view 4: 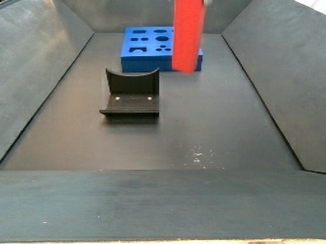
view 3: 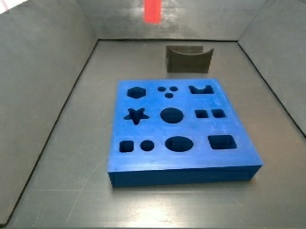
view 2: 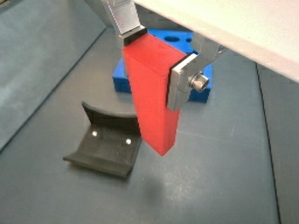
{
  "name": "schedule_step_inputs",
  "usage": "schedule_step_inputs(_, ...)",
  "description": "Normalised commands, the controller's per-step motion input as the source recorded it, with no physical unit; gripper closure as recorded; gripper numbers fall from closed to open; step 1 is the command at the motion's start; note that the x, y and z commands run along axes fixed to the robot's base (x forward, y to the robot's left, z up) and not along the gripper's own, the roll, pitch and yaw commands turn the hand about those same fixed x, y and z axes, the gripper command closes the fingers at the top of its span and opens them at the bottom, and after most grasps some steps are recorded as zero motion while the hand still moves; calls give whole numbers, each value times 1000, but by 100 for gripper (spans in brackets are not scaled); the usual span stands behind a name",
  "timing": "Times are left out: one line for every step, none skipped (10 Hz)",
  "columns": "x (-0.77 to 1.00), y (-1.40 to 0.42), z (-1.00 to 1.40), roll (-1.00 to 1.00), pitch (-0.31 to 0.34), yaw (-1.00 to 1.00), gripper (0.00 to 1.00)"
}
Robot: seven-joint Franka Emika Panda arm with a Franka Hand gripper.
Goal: Pick up the rectangle object. Move up. Move to above the board. Insert the rectangle object.
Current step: Move to above the board.
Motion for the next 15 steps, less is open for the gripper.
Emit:
schedule_step_inputs(64,-143,1000,70,103,20,100)
schedule_step_inputs(55,-127,1000,75,104,22,100)
schedule_step_inputs(53,-117,1000,80,103,23,100)
schedule_step_inputs(43,-97,1000,80,105,24,100)
schedule_step_inputs(38,-78,935,78,104,22,100)
schedule_step_inputs(24,-47,749,78,102,23,100)
schedule_step_inputs(18,-31,609,74,101,25,100)
schedule_step_inputs(14,-22,423,67,100,24,100)
schedule_step_inputs(13,-19,328,63,100,23,100)
schedule_step_inputs(-52,-1000,-86,97,258,1000,100)
schedule_step_inputs(-47,-1000,-108,107,251,1000,100)
schedule_step_inputs(-50,-1000,-101,115,253,1000,100)
schedule_step_inputs(-51,-1000,-99,96,259,1000,100)
schedule_step_inputs(-44,-1000,-102,104,254,935,100)
schedule_step_inputs(-42,-1000,-97,87,206,685,100)
